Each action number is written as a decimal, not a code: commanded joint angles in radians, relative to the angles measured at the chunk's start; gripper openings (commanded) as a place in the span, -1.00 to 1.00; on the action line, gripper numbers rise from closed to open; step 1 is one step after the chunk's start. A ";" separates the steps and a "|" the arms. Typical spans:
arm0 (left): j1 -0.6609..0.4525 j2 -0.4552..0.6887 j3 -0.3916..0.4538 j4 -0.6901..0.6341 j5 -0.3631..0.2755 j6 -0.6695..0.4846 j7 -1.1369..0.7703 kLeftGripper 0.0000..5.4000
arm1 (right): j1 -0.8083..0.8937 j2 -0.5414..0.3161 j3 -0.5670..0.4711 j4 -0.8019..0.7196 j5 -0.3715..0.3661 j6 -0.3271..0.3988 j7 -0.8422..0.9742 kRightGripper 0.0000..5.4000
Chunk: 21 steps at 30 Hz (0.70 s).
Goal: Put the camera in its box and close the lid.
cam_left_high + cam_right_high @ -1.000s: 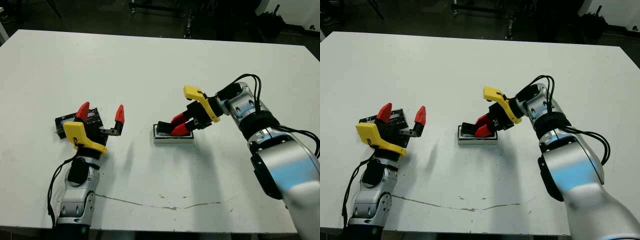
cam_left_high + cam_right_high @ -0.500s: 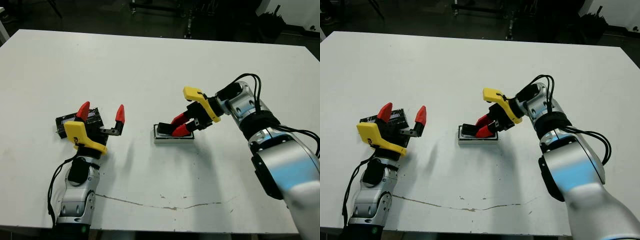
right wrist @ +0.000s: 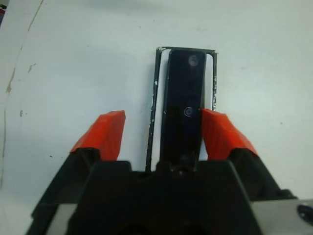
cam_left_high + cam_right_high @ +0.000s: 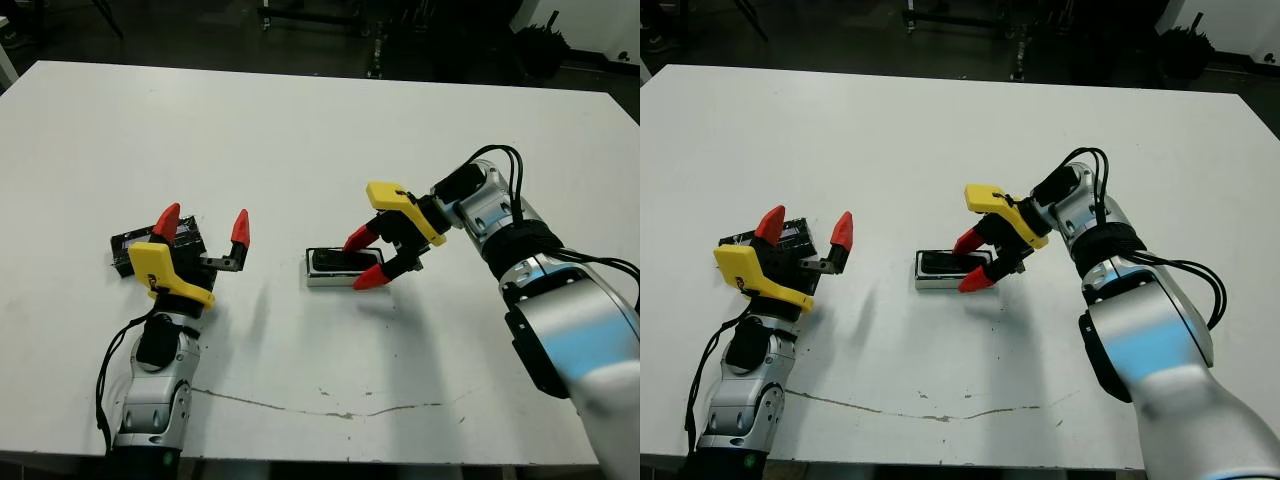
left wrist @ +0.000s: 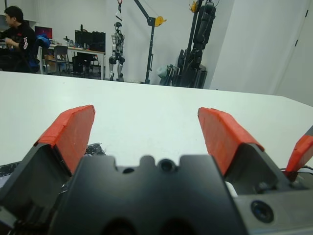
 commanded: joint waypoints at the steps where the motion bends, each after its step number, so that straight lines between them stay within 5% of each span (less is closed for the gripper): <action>1: -0.005 -0.002 -0.001 0.013 -0.001 -0.010 -0.004 1.00 | 0.007 -0.029 -0.004 0.005 -0.015 0.032 -0.021 0.64; 9: -0.003 0.000 -0.008 0.008 0.002 -0.005 -0.006 1.00 | -0.004 -0.048 -0.038 -0.018 0.008 0.012 -0.015 0.99; 21: -0.007 -0.002 -0.010 0.011 0.002 -0.003 -0.003 1.00 | -0.041 -0.116 -0.133 -0.115 0.106 0.095 0.035 1.00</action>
